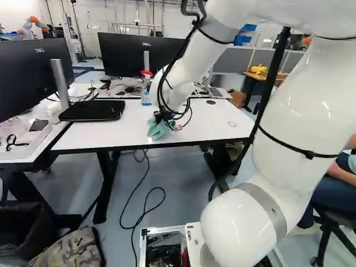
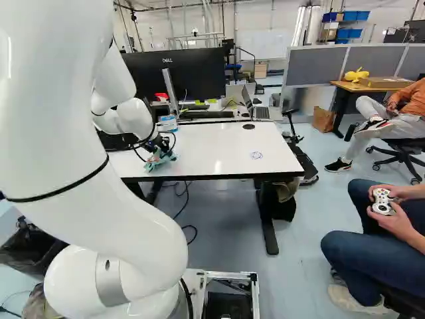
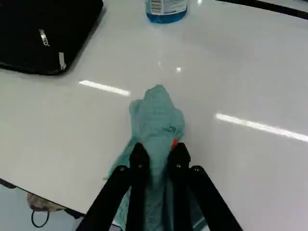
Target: Clean the table with the green towel
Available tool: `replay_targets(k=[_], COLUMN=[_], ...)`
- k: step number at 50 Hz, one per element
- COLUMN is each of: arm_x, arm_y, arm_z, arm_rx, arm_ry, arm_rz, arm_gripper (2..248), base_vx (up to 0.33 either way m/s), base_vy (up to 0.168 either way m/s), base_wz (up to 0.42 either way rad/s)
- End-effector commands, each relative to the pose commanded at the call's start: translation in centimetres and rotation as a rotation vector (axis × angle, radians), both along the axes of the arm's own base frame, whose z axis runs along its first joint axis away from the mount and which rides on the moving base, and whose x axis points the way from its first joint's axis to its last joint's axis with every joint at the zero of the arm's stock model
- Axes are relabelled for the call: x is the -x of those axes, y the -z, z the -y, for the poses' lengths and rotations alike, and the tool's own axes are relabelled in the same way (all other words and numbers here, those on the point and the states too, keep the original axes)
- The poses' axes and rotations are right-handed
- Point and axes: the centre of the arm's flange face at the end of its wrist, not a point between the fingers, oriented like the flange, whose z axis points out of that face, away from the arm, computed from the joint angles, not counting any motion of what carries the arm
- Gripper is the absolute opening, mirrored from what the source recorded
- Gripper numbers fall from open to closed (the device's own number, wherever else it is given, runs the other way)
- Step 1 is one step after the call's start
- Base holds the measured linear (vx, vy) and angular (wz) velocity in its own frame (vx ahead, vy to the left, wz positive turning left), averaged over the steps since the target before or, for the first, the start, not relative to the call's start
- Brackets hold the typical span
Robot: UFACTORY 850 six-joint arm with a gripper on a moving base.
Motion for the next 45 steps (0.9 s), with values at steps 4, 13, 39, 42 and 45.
replay_targets(k=[4,13,39,42,45], arm_x=[0.5,1.6,4.3,4.3,4.2], arm_y=[-0.3,-1.1,-2.7,-2.7,-2.7], arm_z=[0.0,0.0,0.2,0.2,0.3], arm_rx=[0.005,0.017,0.051,0.051,0.05], arm_ry=[-0.005,-0.015,-0.035,-0.035,-0.033], arm_rz=[-0.018,-0.059,-0.166,-0.166,-0.166], arm_gripper=[57,57,57,57,57], base_vx=[0.0,0.0,0.0,0.0,0.0], base_vy=[0.0,0.0,0.0,0.0,0.0], base_wz=[0.0,0.0,0.0,0.0,0.0])
